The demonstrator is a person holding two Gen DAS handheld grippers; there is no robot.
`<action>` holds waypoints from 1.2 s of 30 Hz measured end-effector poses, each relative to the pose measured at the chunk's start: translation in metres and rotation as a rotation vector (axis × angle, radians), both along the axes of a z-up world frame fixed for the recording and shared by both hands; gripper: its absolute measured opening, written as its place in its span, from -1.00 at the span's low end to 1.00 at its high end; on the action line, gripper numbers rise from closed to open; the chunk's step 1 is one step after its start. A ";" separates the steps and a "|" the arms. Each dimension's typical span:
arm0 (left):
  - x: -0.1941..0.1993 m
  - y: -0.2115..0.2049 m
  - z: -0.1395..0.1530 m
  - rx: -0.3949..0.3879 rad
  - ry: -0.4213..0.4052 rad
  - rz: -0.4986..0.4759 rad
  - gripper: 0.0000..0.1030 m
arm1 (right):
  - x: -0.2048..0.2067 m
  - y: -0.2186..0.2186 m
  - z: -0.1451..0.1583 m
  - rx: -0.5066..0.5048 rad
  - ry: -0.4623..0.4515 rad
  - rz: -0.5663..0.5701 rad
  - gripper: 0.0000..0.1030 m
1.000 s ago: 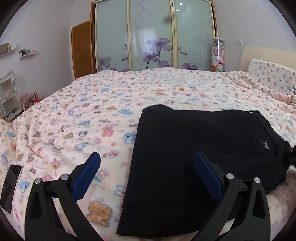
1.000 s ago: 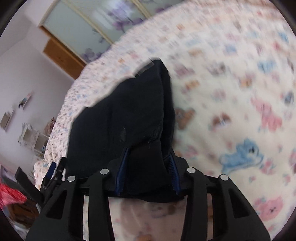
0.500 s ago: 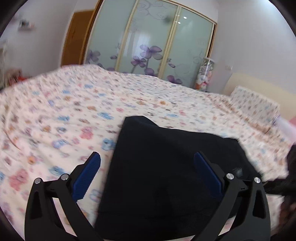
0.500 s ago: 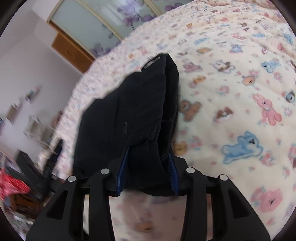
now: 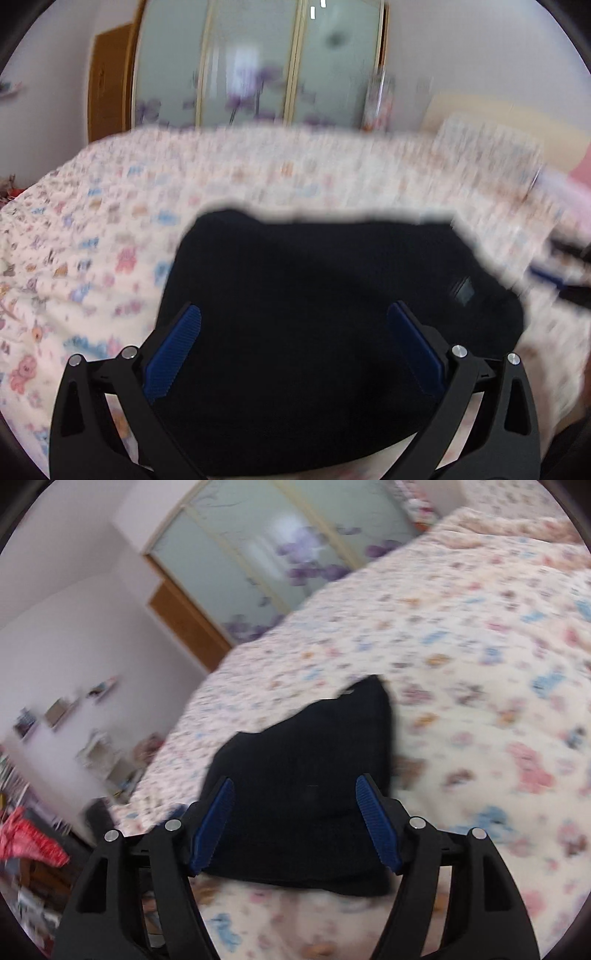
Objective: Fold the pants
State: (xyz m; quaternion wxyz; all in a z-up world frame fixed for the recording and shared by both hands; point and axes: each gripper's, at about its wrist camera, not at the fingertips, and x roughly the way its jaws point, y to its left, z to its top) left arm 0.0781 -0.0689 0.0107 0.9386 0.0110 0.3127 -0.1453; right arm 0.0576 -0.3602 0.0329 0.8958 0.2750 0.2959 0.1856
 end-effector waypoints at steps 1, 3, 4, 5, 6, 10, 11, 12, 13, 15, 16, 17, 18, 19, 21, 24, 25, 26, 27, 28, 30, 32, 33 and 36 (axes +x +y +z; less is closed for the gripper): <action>0.005 0.000 -0.010 0.023 0.051 0.017 0.96 | 0.003 0.004 -0.001 0.007 0.007 0.015 0.37; 0.010 0.006 -0.020 -0.011 0.102 0.028 0.96 | 0.014 0.009 -0.014 0.011 0.086 0.025 0.38; 0.009 0.009 -0.021 -0.023 0.101 0.034 0.96 | 0.020 0.010 -0.022 0.010 0.130 0.020 0.39; 0.007 0.013 -0.021 -0.038 0.095 0.051 0.96 | 0.026 0.009 -0.031 0.004 0.175 0.011 0.39; 0.005 0.016 -0.022 -0.049 0.094 0.058 0.96 | 0.032 0.008 -0.039 0.001 0.214 0.011 0.38; 0.000 0.015 -0.025 -0.038 0.085 0.062 0.96 | 0.026 0.005 -0.034 0.042 0.226 0.001 0.38; -0.002 0.016 -0.023 -0.041 0.077 0.064 0.96 | 0.023 0.004 -0.027 0.067 0.199 -0.005 0.39; -0.005 0.018 -0.020 -0.049 0.058 0.067 0.96 | 0.021 0.001 -0.019 0.094 0.146 -0.003 0.39; -0.006 0.020 -0.016 -0.059 0.039 0.069 0.96 | 0.021 0.001 -0.012 0.104 0.100 -0.005 0.39; -0.015 0.025 -0.003 -0.111 -0.035 0.053 0.96 | 0.025 0.000 -0.006 0.107 0.048 -0.012 0.39; -0.018 0.028 0.003 -0.134 -0.068 0.044 0.96 | 0.030 0.000 -0.003 0.118 0.027 -0.006 0.39; -0.021 0.032 0.009 -0.160 -0.108 0.037 0.96 | 0.035 0.001 -0.002 0.125 0.020 -0.001 0.39; -0.021 0.035 0.014 -0.179 -0.134 0.033 0.96 | 0.040 0.003 -0.001 0.128 0.019 0.001 0.39; -0.020 0.037 0.017 -0.188 -0.145 0.031 0.96 | 0.047 0.005 0.000 0.129 0.015 0.012 0.39; -0.011 0.040 0.022 -0.201 -0.149 0.039 0.96 | 0.059 0.010 0.000 0.112 0.023 0.023 0.39; 0.012 0.045 0.023 -0.262 -0.089 0.037 0.96 | 0.075 0.021 -0.012 0.083 0.077 0.032 0.51; 0.015 0.047 0.022 -0.277 -0.066 0.037 0.96 | 0.079 0.022 -0.021 0.071 0.129 0.030 0.61; 0.027 0.047 0.016 -0.293 0.002 0.044 0.96 | 0.086 0.024 -0.037 0.057 0.220 0.020 0.59; 0.033 0.046 0.009 -0.285 0.056 0.061 0.96 | 0.087 0.022 -0.047 0.061 0.251 0.003 0.58; 0.045 0.046 -0.006 -0.266 0.160 0.095 0.96 | 0.084 0.021 -0.052 0.080 0.228 -0.017 0.58; 0.054 0.046 -0.022 -0.267 0.224 0.090 0.96 | 0.082 0.024 -0.049 0.063 0.225 -0.005 0.57; 0.048 0.041 -0.021 -0.220 0.199 0.091 0.96 | 0.080 0.023 -0.044 0.064 0.219 0.010 0.58; 0.045 0.038 -0.020 -0.196 0.194 0.089 0.96 | 0.078 0.018 -0.042 0.090 0.214 0.019 0.58; 0.037 0.035 -0.022 -0.174 0.173 0.075 0.96 | 0.072 -0.010 -0.025 0.202 0.155 0.023 0.58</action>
